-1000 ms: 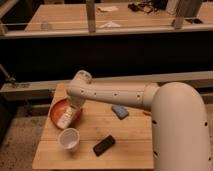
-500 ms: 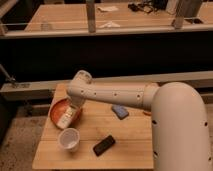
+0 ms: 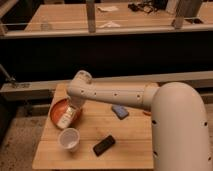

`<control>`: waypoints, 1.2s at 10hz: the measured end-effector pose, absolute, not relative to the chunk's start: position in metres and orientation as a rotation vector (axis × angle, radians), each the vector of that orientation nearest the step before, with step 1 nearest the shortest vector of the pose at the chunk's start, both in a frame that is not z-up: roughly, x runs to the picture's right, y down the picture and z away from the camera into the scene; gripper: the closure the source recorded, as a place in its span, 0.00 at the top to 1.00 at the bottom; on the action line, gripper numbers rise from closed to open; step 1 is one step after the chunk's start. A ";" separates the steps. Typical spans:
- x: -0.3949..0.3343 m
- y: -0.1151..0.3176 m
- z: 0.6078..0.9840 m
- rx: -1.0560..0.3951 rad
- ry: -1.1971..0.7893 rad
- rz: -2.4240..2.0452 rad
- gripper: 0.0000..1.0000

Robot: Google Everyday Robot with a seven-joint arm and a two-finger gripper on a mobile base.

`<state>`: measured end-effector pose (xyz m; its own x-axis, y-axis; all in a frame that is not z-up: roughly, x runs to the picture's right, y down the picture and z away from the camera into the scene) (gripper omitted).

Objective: Place the bottle in the ceramic bowl

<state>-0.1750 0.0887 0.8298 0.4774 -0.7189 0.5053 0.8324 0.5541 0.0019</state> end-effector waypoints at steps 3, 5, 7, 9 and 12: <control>-0.175 0.089 0.830 -0.257 -0.488 -0.964 0.34; -0.175 0.089 0.830 -0.257 -0.489 -0.968 0.34; -0.175 0.089 0.830 -0.257 -0.488 -0.968 0.34; -0.175 0.089 0.830 -0.257 -0.489 -0.971 0.34; -0.175 0.089 0.830 -0.256 -0.489 -0.975 0.34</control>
